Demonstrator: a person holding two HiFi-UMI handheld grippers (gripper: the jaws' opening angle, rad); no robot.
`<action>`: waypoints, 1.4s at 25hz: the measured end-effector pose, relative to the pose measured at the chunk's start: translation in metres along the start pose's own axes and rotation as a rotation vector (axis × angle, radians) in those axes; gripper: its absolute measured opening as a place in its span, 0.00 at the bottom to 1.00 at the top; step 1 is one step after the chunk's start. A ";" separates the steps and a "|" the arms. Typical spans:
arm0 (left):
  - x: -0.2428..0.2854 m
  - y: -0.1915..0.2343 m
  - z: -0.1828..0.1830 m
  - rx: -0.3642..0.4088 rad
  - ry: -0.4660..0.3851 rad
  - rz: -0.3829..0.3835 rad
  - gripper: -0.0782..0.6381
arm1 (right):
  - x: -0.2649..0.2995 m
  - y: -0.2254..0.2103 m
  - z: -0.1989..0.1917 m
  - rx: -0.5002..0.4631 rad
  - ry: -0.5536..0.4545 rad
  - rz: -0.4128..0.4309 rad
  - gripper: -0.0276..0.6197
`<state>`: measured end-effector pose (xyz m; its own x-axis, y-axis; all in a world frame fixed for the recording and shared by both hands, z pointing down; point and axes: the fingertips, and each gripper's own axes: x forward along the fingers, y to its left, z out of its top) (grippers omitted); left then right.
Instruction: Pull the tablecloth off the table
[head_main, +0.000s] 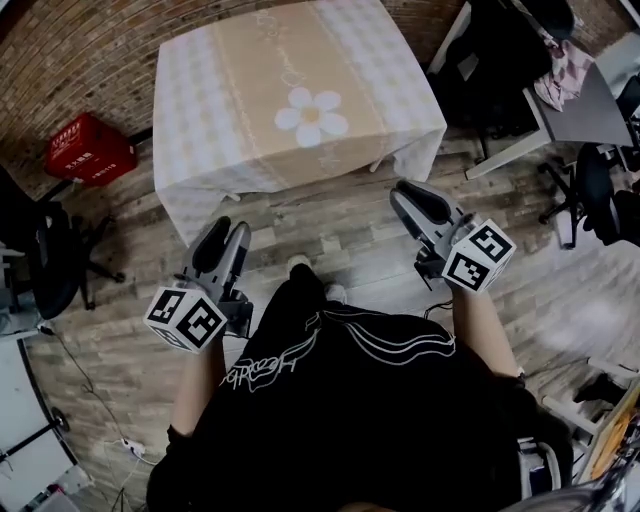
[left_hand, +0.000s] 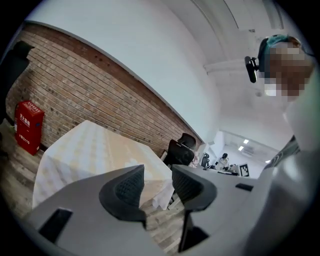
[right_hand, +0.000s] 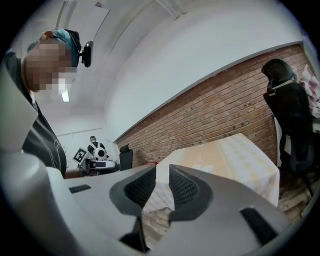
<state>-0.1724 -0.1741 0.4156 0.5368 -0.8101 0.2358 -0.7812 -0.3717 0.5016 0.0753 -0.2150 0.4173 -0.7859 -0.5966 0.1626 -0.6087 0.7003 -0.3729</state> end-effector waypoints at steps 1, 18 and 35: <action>-0.001 0.008 -0.001 -0.014 -0.007 0.013 0.33 | 0.003 -0.004 -0.002 0.004 0.005 -0.003 0.12; 0.005 0.191 0.019 0.194 0.050 0.421 0.44 | 0.087 -0.142 -0.023 0.106 0.063 -0.180 0.34; 0.016 0.318 -0.020 0.207 0.150 0.602 0.47 | 0.039 -0.289 -0.080 -0.041 0.217 -0.536 0.42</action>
<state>-0.4052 -0.2962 0.5958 0.0131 -0.8376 0.5461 -0.9963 0.0355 0.0783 0.2120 -0.4096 0.6041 -0.3684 -0.7808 0.5046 -0.9282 0.3399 -0.1517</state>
